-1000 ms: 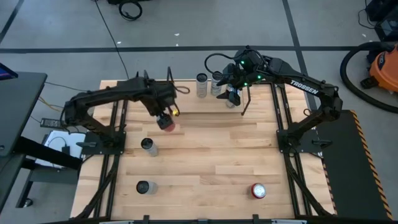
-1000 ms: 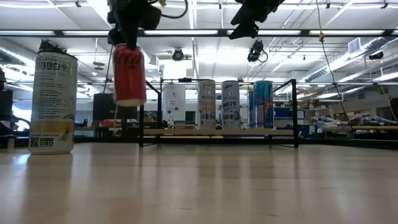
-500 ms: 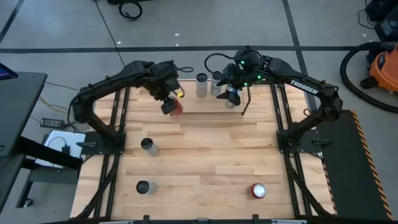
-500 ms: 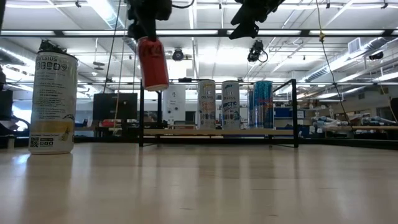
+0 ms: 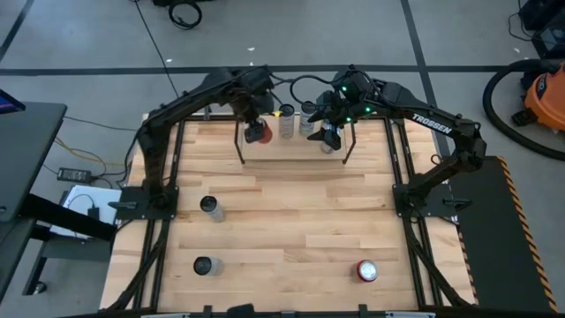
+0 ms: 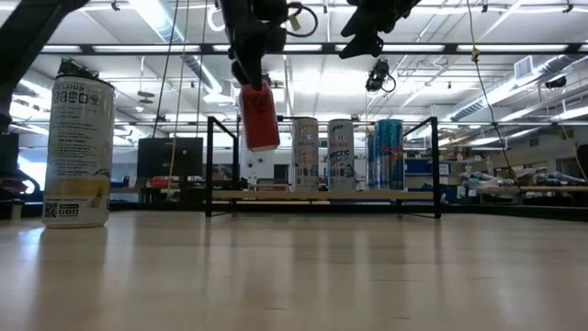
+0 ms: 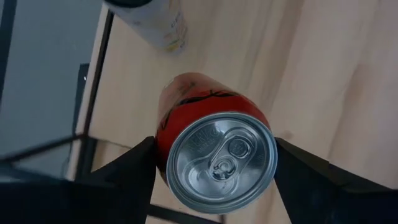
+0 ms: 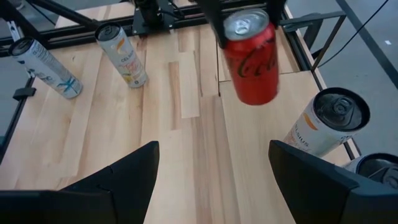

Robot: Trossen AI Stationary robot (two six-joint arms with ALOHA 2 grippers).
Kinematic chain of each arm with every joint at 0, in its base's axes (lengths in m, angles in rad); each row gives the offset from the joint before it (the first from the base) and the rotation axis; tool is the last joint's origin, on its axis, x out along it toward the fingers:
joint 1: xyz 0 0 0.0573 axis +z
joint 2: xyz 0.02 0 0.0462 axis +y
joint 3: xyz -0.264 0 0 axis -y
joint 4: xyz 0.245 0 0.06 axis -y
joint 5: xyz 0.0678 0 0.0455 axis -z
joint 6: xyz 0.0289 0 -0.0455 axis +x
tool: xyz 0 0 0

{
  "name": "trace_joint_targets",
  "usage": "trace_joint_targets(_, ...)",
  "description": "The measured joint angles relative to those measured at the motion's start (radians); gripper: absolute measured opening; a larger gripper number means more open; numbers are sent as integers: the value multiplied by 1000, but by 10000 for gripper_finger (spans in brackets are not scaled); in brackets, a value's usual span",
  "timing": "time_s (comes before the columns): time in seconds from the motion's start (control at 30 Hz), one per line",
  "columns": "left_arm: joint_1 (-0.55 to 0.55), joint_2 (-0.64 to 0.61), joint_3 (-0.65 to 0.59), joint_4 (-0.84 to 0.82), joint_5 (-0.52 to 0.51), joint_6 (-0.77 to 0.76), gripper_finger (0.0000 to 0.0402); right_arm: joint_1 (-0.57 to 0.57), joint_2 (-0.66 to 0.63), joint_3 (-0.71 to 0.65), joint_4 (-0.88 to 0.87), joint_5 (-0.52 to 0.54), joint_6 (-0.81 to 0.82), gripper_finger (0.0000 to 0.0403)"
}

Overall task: Place canned beverage on shelf
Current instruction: Put the top red soda can on the shelf aligned with the other black soda can

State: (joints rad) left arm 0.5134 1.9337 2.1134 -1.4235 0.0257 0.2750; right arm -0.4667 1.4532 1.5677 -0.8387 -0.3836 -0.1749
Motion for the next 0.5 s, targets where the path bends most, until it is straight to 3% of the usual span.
trace_joint_targets(0.3,72,85,15,-14,4,182,277,1,0,0,-28,0,0,312)
trace_joint_targets(0.5,131,142,15,-11,44,209,277,1,0,0,-29,0,-1,312)
